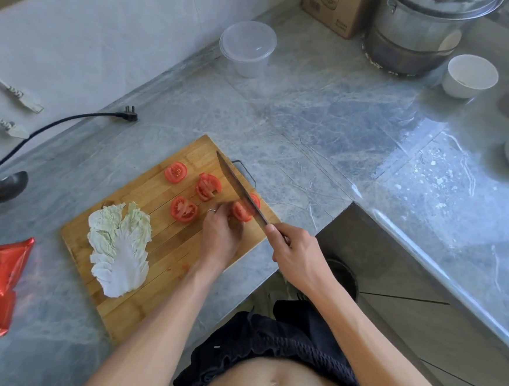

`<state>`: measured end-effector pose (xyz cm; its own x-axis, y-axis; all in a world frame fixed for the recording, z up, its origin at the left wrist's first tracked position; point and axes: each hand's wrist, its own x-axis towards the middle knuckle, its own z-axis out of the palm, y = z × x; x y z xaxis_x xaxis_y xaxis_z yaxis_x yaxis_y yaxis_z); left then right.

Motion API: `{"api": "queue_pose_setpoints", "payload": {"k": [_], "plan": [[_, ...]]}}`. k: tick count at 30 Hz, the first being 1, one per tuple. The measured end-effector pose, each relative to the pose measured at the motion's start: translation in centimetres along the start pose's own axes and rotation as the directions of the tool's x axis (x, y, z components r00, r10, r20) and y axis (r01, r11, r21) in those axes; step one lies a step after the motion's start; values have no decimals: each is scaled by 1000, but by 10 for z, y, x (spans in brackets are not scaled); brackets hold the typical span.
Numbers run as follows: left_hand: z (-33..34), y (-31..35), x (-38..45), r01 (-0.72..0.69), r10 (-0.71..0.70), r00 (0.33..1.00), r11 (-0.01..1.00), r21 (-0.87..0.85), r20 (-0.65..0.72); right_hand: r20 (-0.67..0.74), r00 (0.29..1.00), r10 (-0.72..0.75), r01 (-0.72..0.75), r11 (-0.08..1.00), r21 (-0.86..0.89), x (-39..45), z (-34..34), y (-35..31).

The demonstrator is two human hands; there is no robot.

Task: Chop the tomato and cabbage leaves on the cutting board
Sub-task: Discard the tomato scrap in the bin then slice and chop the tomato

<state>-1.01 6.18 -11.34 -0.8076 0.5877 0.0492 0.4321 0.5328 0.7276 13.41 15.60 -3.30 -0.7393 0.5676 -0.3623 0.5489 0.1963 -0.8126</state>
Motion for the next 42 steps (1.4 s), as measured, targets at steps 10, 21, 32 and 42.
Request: {"api": "queue_pose_setpoints", "payload": {"k": [10,21,32,42], "plan": [[3,3,4,121,-120,992,992,33,-36,0,1000,-2,2,999,-34,-13,8,2],[6,7,2,234,-235,971,972,-20,-41,1,1000,0,0,998,-64,-11,12,5],[5,6,3,188,-188,982,982,26,-14,-13,1000,11,-11,999,-36,7,23,0],[2,12,2,182,-182,983,983,33,-18,-2,1000,-13,13,999,-50,-1,21,3]]}}
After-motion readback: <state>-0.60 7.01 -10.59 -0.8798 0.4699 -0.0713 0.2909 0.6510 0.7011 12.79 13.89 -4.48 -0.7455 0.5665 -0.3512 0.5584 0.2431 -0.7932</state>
